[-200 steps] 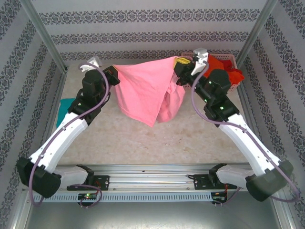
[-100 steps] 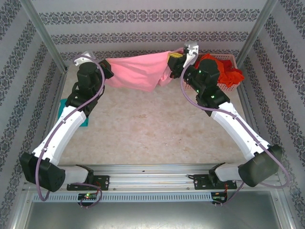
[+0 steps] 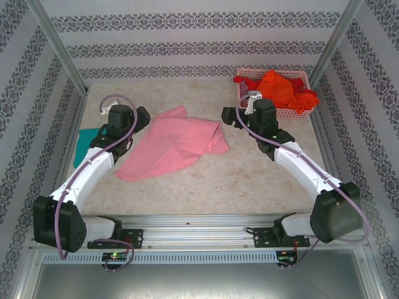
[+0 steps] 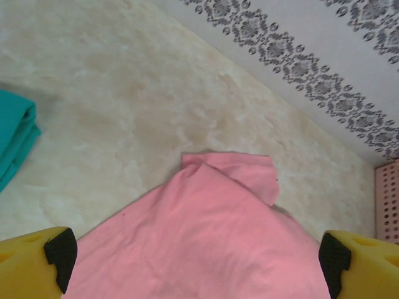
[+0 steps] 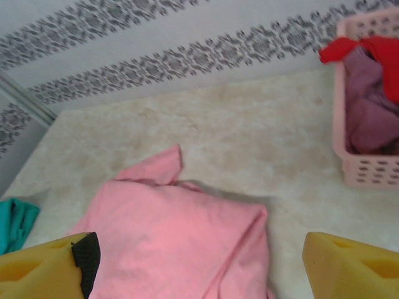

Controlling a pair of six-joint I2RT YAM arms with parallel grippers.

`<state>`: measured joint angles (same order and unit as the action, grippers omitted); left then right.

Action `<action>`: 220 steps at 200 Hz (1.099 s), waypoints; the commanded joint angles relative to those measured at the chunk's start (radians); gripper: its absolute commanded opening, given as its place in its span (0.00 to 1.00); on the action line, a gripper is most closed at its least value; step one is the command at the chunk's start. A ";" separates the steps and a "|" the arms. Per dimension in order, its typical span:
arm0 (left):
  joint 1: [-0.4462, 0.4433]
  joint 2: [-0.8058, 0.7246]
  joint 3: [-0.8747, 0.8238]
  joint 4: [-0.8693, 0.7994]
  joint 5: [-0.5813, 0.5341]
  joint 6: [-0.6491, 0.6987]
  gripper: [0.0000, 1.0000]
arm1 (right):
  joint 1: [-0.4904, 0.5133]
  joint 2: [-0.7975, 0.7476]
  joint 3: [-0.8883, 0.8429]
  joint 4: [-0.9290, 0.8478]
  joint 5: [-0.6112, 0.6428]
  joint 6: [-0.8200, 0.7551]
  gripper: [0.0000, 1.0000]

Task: Fold and stack the t-shirts

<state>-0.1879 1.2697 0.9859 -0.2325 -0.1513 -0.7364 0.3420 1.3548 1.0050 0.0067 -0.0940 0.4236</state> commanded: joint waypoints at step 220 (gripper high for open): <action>-0.608 0.482 0.180 -0.105 -0.120 0.625 0.99 | -0.019 0.606 0.170 0.036 -0.233 0.211 0.31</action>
<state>-0.7639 1.6592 1.0813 -0.2588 -0.1928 -0.3756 0.3466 1.9816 1.2140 0.0154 -0.3050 0.6128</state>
